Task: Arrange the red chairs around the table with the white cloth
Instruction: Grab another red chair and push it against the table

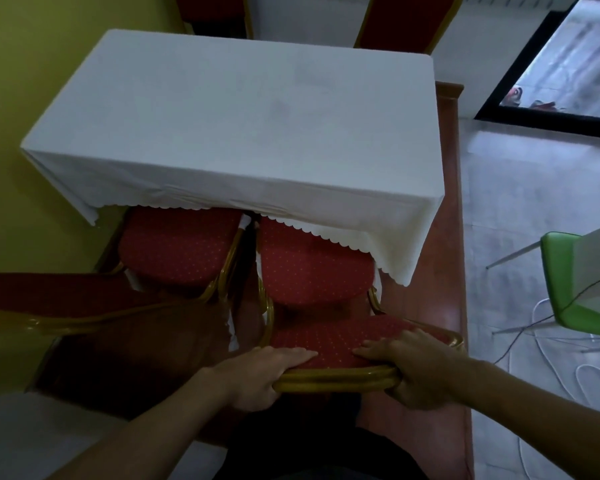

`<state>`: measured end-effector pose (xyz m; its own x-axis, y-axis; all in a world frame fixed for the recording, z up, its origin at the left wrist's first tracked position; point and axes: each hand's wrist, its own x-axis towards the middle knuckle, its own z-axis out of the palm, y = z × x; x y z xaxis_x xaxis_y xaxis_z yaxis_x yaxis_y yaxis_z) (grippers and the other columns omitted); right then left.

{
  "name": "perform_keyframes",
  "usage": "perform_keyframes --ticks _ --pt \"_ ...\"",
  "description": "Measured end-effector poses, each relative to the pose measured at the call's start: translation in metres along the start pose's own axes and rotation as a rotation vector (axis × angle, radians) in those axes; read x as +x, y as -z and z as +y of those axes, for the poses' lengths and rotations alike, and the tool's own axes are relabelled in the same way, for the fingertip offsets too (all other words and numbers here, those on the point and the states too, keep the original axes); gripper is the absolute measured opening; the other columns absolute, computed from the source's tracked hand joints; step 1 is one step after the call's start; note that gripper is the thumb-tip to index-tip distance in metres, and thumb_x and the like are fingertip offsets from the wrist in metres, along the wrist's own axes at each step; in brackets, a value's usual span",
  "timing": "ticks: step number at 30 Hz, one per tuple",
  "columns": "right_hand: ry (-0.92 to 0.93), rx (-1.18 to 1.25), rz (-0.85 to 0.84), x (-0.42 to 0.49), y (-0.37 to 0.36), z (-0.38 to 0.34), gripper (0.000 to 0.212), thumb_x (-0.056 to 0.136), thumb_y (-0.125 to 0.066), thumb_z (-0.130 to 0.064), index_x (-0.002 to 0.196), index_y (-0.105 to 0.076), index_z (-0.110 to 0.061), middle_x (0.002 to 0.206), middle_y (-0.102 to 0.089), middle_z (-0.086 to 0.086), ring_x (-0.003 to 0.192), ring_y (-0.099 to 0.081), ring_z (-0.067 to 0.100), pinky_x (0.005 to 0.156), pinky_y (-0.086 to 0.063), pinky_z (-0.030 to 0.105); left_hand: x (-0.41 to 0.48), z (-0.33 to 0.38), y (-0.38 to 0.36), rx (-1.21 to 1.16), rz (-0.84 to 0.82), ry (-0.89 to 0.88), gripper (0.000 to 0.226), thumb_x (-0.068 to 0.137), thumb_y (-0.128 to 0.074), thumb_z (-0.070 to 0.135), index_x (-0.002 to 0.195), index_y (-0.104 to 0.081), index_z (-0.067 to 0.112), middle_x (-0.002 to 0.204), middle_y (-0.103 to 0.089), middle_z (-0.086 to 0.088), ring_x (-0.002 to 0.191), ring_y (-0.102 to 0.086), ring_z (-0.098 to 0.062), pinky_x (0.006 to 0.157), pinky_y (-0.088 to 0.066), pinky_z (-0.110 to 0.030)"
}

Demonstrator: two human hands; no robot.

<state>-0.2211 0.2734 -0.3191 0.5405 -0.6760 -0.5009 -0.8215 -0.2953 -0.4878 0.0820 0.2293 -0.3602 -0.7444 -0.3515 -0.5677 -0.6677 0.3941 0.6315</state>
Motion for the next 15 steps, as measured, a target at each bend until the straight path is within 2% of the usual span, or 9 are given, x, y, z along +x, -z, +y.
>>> perform_keyframes --ticks 3,6,10,15 --pt "-0.045 0.016 -0.027 0.006 -0.007 -0.021 0.054 0.086 -0.057 -0.035 0.140 -0.051 -0.036 0.121 -0.066 -0.016 0.097 -0.065 0.004 0.090 -0.053 0.029 -0.013 -0.011 0.005 0.020 -0.047 -0.020 0.075 0.097 -0.050 0.017 0.158 -0.013 0.036 0.164 -0.020 0.006 0.147 -0.022 -0.008 0.121 -0.020 -0.038" --pt "-0.092 0.047 -0.014 0.007 -0.017 -0.038 0.061 0.082 -0.058 -0.038 0.143 -0.048 -0.039 0.133 -0.062 -0.016 0.108 -0.063 0.002 0.096 -0.051 0.029 -0.025 -0.020 0.007 0.019 -0.100 -0.032 0.075 0.095 -0.048 0.020 0.158 -0.010 0.037 0.164 -0.018 0.005 0.149 -0.018 -0.012 0.121 -0.018 -0.043" --pt "-0.172 0.041 -0.040 0.009 -0.035 -0.053 0.069 0.086 -0.053 -0.035 0.151 -0.034 -0.047 0.156 -0.040 -0.020 0.138 -0.042 0.000 0.117 -0.035 0.032 -0.038 -0.027 0.001 0.072 -0.148 -0.051 0.084 0.094 -0.053 0.011 0.158 -0.005 0.038 0.165 -0.012 0.006 0.150 -0.013 -0.013 0.121 -0.012 -0.036" --pt "-0.195 0.030 -0.153 0.008 -0.035 -0.062 0.071 0.092 -0.054 -0.026 0.154 -0.024 -0.045 0.163 -0.025 -0.015 0.149 -0.025 0.006 0.124 -0.017 0.039 -0.046 -0.029 -0.005 0.032 -0.204 -0.051 0.091 0.091 -0.051 0.005 0.158 0.000 0.039 0.166 -0.006 0.008 0.151 -0.006 -0.013 0.122 -0.008 -0.038"
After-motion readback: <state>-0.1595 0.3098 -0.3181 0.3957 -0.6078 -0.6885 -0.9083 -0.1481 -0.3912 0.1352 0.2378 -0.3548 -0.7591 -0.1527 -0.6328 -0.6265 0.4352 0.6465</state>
